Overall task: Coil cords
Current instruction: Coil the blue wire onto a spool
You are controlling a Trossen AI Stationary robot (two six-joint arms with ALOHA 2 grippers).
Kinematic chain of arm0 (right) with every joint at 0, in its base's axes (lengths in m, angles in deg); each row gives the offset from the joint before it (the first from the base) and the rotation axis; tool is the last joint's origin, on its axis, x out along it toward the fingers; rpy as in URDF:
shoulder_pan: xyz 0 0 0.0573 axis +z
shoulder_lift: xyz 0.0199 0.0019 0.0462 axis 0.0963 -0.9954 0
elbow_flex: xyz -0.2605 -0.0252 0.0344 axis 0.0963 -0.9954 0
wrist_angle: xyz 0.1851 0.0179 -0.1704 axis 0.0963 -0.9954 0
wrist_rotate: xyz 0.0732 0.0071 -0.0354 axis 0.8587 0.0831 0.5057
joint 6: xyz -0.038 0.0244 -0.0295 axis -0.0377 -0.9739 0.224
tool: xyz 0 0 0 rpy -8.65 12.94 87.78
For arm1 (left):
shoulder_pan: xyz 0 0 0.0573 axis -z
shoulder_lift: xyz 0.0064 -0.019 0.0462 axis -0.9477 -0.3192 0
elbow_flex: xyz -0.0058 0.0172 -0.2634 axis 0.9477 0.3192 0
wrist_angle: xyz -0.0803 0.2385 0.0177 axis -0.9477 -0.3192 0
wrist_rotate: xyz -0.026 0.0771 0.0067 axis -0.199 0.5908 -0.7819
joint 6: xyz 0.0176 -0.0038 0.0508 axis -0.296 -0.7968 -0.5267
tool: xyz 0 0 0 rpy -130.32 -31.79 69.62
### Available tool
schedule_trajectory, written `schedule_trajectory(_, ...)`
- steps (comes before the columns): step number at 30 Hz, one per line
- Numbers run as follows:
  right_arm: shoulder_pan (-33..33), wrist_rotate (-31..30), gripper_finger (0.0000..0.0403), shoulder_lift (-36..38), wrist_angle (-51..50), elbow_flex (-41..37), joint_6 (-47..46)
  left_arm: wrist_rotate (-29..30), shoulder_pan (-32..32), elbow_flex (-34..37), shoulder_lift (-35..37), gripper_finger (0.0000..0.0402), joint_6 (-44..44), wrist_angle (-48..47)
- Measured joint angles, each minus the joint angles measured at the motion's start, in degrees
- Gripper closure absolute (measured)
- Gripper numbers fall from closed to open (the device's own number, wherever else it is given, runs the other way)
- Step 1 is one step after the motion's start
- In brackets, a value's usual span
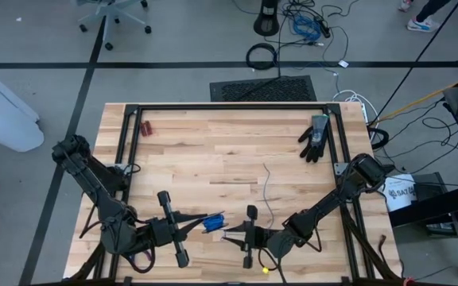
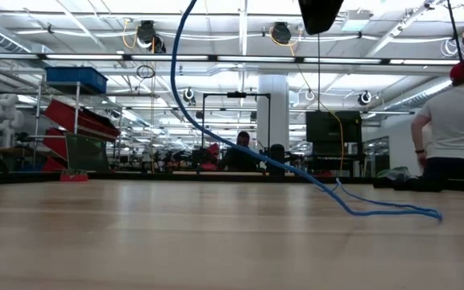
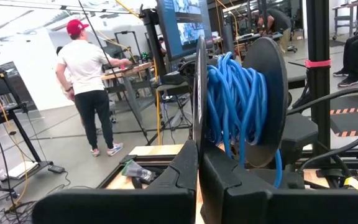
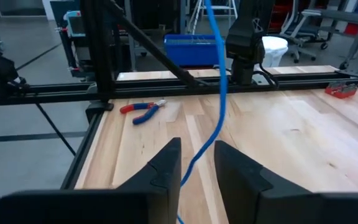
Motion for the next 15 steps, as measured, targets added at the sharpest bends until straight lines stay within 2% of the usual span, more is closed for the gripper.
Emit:
schedule_trajectory(3, -0.07, 0.02, 0.0342, 0.0, -0.04, 0.0, -0.14, 0.0, 0.0, 0.0, 0.0, 0.0395, -0.01, 0.0)
schedule_trajectory(7, -0.31, -0.16, 0.0392, -0.02, -0.17, 0.0, -0.58, 0.0, 0.0, 0.0, 0.0, 0.0395, -0.04, 0.0)
schedule_trajectory(15, 0.38, -9.65, 0.0401, 1.4, -8.51, 0.11, -9.69, 0.01, 0.86, 0.03, 0.0, 0.0395, -0.04, -0.62)
